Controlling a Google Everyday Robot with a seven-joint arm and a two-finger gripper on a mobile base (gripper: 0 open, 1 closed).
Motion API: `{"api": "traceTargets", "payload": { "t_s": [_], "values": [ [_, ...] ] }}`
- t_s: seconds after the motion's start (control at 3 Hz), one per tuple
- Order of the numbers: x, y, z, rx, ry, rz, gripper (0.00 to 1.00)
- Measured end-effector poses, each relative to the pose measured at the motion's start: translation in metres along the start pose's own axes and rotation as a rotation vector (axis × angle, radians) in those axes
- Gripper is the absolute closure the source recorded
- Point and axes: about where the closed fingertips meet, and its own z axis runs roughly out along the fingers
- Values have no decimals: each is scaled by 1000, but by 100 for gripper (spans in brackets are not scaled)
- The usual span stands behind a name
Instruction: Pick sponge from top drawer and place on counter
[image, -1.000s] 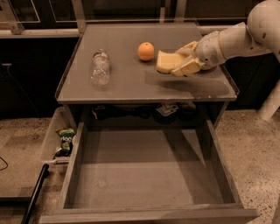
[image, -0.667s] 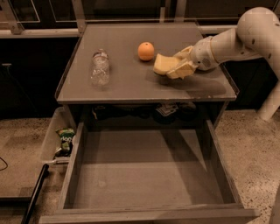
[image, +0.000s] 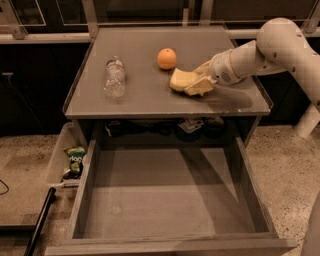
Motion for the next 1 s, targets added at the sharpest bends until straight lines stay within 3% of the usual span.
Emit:
{"api": "traceTargets", "payload": {
  "t_s": [1.0],
  "values": [
    [0,0,0,0,0,0,23]
  ]
}}
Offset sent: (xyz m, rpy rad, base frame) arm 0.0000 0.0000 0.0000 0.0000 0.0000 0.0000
